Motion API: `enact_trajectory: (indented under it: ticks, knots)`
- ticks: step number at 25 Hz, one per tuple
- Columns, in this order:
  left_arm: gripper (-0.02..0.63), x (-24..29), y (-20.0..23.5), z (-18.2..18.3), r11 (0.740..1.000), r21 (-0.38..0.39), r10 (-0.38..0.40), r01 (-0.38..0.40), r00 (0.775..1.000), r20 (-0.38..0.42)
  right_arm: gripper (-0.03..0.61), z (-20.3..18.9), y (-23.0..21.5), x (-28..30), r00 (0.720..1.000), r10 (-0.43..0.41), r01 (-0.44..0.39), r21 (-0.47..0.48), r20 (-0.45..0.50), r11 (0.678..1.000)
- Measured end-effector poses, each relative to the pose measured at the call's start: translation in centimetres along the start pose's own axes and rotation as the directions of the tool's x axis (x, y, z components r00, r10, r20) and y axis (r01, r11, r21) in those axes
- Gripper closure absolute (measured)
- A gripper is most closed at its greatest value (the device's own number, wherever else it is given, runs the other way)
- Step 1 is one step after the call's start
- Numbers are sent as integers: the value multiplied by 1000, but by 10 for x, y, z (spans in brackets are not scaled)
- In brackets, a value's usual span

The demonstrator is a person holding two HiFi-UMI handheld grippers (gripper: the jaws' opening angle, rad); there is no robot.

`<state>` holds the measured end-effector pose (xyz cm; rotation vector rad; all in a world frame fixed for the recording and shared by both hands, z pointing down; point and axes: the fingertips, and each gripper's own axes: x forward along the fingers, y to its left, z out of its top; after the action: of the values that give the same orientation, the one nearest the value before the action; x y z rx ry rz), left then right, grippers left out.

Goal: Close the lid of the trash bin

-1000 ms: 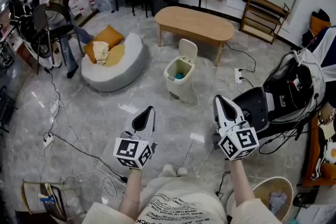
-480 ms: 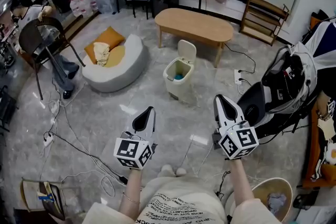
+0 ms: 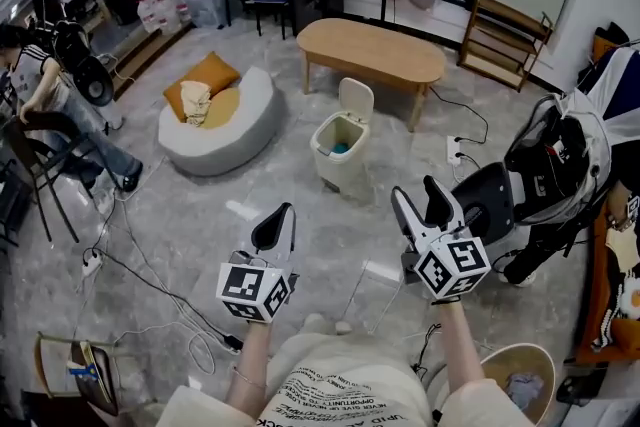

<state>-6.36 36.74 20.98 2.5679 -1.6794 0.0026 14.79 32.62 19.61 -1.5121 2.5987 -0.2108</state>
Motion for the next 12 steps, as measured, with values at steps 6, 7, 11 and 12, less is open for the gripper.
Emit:
enact_trajectory:
  ticks: [6,7,11,12]
  knots:
    - [591,4,1,0,1000,1,19,-19,1000,-1,275,-6,-5,6,1000,18,-18,-1,-21,1000]
    - [591,5,2,0,1000,1,22,-22,1000,-1,275,-7,-6,8,999,20,-20,3,-25,1000]
    - [591,14,9,-3,1000,-4,27,-27,1000,-8,275,-13,-12,17,999,24,-22,31,-40,999]
    - [591,18,11,-3,1000,-5,26,-26,1000,-10,275,-14,-14,20,999,23,-22,33,-42,999]
